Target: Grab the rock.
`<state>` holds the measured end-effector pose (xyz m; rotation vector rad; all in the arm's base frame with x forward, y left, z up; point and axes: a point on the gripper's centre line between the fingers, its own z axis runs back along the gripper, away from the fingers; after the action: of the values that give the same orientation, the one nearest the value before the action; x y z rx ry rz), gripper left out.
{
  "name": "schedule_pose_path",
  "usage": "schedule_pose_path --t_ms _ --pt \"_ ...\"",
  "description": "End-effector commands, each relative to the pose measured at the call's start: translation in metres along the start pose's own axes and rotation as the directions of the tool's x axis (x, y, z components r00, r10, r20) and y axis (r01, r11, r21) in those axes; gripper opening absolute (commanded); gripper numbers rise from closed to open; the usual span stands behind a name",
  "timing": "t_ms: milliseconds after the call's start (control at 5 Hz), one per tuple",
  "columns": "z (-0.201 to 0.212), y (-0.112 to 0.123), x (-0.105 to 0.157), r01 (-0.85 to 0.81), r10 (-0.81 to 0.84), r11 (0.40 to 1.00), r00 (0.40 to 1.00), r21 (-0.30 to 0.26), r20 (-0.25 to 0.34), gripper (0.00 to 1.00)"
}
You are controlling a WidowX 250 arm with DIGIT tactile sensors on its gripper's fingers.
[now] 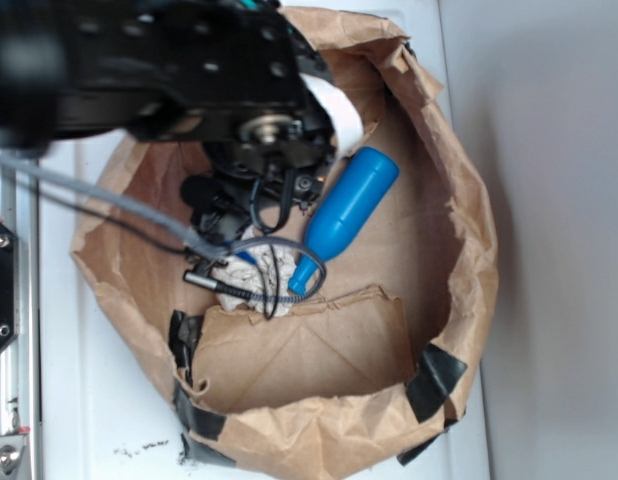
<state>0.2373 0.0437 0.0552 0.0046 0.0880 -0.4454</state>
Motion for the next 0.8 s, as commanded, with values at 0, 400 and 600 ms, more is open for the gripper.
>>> schedule_pose_path --t_ms 0,400,600 --pt "-0.0264 0.0320 0.0152 -0.014 0.014 0.999 1.000 0.048 -0.004 1.00" --pt "-0.0327 0.0315 0.0174 -0.035 0.033 0.996 0.999 0.088 0.019 0.00" --pt "-0.0332 0.0325 0.0178 -0.042 0.039 0.994 0.999 0.102 0.034 0.00"
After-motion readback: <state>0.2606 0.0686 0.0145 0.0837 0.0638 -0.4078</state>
